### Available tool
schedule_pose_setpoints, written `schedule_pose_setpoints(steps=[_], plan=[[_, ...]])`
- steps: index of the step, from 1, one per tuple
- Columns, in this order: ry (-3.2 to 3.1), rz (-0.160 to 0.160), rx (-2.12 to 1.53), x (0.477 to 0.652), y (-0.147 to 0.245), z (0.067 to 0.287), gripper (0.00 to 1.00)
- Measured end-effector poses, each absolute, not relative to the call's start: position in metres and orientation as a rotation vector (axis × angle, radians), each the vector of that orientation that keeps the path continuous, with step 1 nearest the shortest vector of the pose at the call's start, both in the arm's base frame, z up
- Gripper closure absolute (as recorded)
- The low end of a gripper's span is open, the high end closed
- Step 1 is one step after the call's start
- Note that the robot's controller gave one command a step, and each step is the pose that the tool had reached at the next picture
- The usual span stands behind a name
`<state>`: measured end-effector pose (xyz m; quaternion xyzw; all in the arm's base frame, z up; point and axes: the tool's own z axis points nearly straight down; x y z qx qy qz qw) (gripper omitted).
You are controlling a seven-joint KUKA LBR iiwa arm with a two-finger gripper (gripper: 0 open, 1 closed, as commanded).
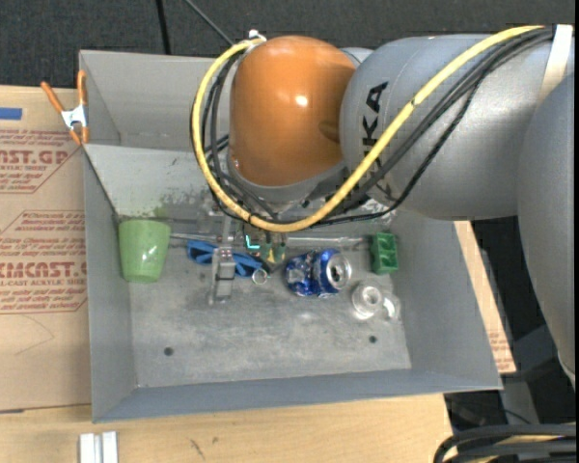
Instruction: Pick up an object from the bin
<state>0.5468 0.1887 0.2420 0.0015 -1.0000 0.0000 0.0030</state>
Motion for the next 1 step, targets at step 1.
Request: schedule_pose_setpoints(steps=[1], plan=[[-3.135,0.001,0.17,0.5566,0.1292,0.2061,0.0]])
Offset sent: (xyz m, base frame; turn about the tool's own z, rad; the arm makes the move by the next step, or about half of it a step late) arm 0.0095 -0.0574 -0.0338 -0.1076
